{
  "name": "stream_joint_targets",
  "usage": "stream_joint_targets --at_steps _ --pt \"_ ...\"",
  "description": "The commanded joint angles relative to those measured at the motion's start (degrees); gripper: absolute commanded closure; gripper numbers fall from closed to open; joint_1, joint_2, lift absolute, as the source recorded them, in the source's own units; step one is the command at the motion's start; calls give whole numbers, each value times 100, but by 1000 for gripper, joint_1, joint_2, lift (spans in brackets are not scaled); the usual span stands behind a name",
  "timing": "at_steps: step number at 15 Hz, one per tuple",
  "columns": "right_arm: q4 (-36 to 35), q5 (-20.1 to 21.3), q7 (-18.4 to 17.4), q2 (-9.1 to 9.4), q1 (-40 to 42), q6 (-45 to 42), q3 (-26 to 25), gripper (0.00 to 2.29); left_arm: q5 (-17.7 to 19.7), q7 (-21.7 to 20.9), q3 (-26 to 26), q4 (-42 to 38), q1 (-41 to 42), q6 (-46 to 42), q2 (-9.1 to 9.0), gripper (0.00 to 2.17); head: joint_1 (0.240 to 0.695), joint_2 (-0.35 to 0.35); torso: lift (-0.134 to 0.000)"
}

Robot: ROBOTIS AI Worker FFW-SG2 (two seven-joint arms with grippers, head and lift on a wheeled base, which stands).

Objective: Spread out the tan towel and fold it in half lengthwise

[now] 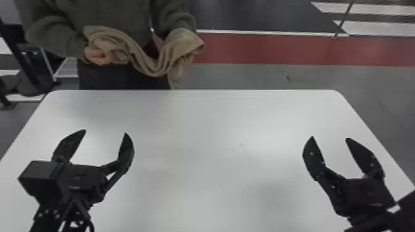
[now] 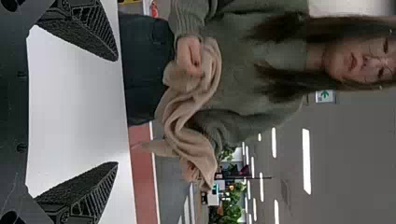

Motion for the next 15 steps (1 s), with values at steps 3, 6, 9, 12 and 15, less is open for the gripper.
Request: stream_joint_targets --at_steps 3,6,9,12,15 --pt "-1 9 0 27 1 1 0 171 0 9 6 0 -6 0 2 87 695 -59 -128" --pt "-1 0 0 27 1 -16 0 171 0 0 6 -8 -6 0 2 87 695 -59 -128" --pt "-1 0 0 27 1 -16 0 171 0 0 6 -8 -6 0 2 87 695 -59 -128" --pt "-1 0 0 27 1 1 0 171 0 0 6 -8 -6 0 2 87 695 -59 -128" --pt "-1 0 0 27 9 -16 0 171 0 0 -3 0 3 0 2 87 695 -59 -128"
